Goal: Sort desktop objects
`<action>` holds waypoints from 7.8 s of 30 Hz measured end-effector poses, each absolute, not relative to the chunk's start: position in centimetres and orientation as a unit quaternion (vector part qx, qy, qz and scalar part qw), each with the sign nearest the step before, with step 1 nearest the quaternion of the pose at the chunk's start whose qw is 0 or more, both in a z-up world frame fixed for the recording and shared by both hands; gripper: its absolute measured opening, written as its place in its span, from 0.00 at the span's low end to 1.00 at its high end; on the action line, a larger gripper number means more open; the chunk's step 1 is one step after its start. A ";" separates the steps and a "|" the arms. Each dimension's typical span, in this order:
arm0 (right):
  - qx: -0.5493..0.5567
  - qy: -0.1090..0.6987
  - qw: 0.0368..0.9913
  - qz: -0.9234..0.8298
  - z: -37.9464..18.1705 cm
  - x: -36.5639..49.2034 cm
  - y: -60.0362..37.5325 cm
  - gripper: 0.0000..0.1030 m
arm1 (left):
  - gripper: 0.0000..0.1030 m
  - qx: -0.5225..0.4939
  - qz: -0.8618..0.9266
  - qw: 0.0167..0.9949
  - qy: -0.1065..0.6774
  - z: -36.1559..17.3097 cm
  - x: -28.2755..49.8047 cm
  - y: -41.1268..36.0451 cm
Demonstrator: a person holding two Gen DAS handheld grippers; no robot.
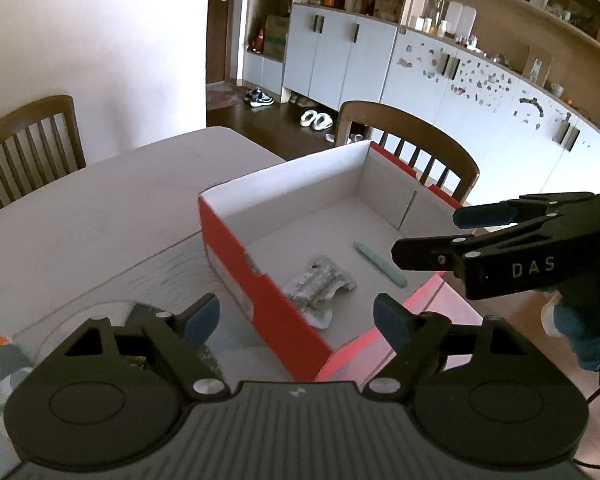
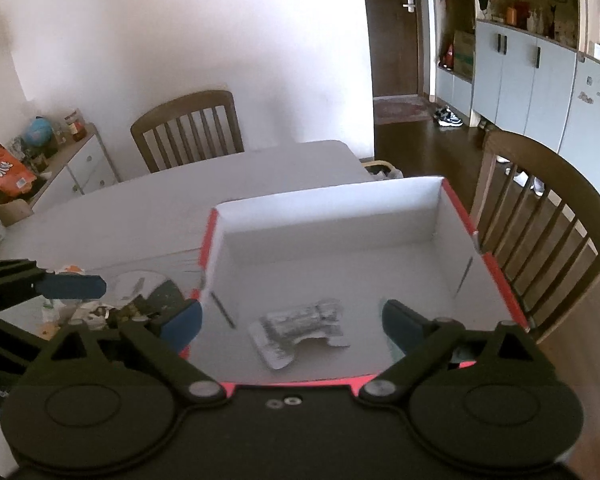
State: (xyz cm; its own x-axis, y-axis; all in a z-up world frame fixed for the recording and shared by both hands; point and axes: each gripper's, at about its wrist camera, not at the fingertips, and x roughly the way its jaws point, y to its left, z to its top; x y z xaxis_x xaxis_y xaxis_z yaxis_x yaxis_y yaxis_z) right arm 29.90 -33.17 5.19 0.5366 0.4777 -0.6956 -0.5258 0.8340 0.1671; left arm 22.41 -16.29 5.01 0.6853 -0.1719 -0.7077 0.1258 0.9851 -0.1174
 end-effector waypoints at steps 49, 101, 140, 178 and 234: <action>-0.082 0.371 0.862 0.334 1.2 17.4 -16.8 0.94 | 1.00 -0.049 0.021 0.932 0.360 -1.6 5.2 2.3; -0.115 0.445 0.841 0.285 -7.3 22.6 -11.8 0.74 | 0.97 -0.007 -0.068 0.899 0.433 -10.1 6.8 4.5; -0.096 0.417 0.853 0.300 -4.2 19.7 -13.5 0.32 | 0.35 -0.031 -0.020 0.910 0.413 -7.8 3.6 3.5; -0.031 0.353 0.885 0.303 6.4 16.2 -24.2 0.32 | 0.35 -0.003 -0.052 0.944 0.326 4.9 6.5 -5.3; -0.093 0.379 0.876 0.284 2.9 34.8 -35.9 0.32 | 0.35 0.078 -0.086 0.926 0.358 3.7 30.9 -22.9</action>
